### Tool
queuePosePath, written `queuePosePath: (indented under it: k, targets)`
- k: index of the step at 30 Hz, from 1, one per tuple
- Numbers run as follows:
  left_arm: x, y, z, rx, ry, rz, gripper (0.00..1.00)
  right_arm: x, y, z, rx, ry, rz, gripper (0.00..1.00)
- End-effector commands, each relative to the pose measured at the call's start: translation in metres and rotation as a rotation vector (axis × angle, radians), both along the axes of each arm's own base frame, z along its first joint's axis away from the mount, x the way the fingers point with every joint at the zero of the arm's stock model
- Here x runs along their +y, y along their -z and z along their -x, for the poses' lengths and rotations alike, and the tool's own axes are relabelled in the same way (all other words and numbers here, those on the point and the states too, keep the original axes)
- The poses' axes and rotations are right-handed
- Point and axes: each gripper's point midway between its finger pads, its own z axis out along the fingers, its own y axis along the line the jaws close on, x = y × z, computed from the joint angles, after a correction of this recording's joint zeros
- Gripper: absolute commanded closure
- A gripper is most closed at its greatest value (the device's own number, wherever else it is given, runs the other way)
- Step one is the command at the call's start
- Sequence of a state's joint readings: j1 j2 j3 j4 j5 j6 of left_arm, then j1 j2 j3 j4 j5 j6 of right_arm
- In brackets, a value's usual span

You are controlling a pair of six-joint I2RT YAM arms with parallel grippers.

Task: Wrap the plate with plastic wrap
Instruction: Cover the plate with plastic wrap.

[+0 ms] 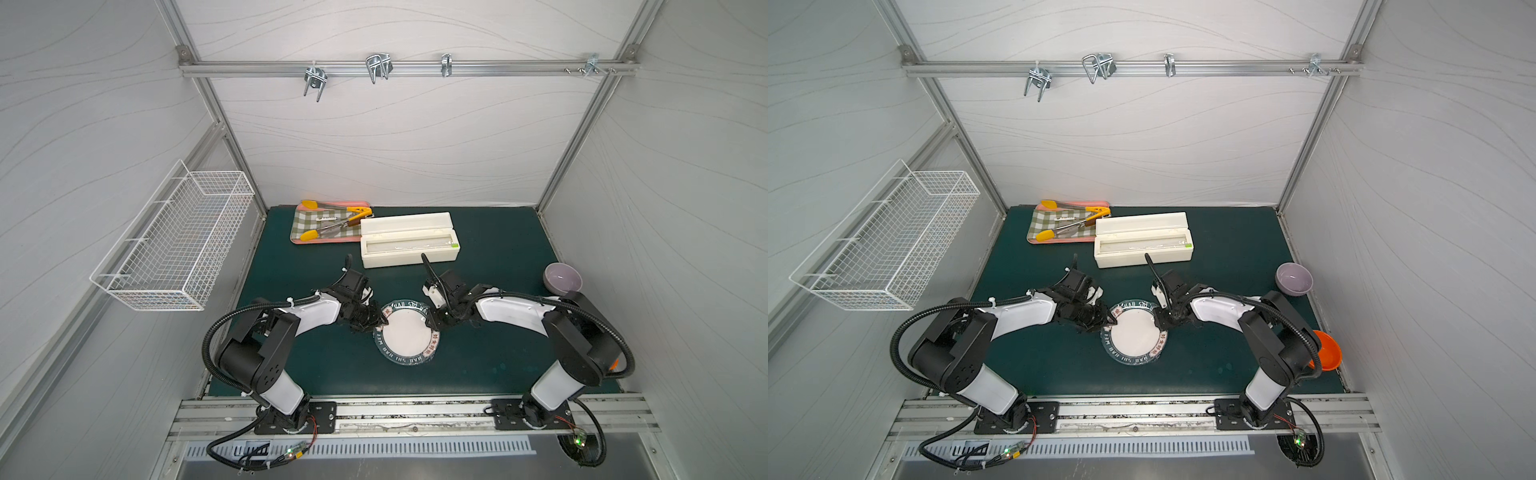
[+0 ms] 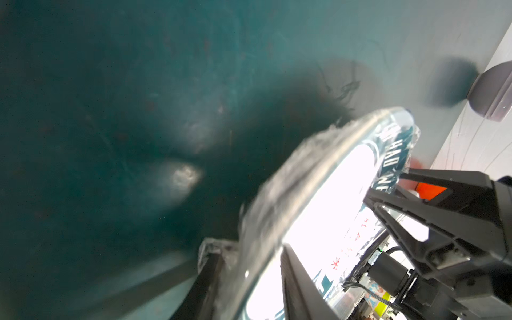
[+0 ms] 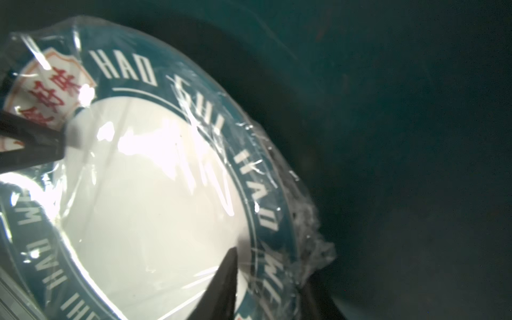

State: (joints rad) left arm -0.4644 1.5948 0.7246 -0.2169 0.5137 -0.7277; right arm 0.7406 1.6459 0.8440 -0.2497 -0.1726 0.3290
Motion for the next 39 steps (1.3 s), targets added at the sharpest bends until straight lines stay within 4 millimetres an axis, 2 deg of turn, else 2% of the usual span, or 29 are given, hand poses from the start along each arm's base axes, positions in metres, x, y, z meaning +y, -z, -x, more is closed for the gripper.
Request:
queuePosePath:
  k: [1,4,8,10,13,17,21,27,30,34,39]
  targets:
    - [-0.012,0.001,-0.012,-0.049,-0.022,0.038,0.65,0.055,-0.009,0.016,0.096,-0.111,-0.273,0.73]
    - [-0.003,0.004,-0.01,-0.055,-0.05,0.003,0.63,0.056,-0.006,0.001,0.09,-0.113,-0.264,0.66]
    - [0.01,0.015,0.005,-0.01,-0.09,-0.038,0.54,0.025,-0.014,-0.024,0.028,-0.06,-0.184,0.5]
    - [0.017,0.017,0.012,0.001,-0.11,-0.054,0.48,0.008,-0.023,-0.029,0.012,-0.027,-0.154,0.46]
    - [0.029,0.008,0.018,-0.013,-0.127,-0.075,0.38,-0.01,-0.031,-0.019,0.034,0.024,-0.091,0.45]
    - [0.049,-0.003,0.023,-0.003,-0.117,-0.138,0.32,-0.032,-0.025,0.009,0.128,0.174,-0.028,0.45]
    - [0.055,-0.007,0.024,-0.003,-0.077,-0.186,0.31,-0.016,-0.028,0.03,0.175,0.218,-0.11,0.46]
    - [0.038,-0.015,0.016,-0.024,-0.019,-0.125,0.31,-0.006,-0.011,0.034,0.2,0.223,-0.115,0.53]
    - [0.029,-0.01,0.015,-0.001,-0.021,-0.081,0.33,0.002,-0.006,0.032,0.222,0.182,-0.182,0.71]
    - [0.022,0.0,0.012,0.035,-0.035,-0.041,0.4,0.015,-0.014,0.028,0.213,0.125,-0.332,0.88]
    - [0.02,0.011,-0.002,0.051,-0.104,0.038,0.51,0.02,-0.019,0.017,0.237,0.093,-0.504,0.96]
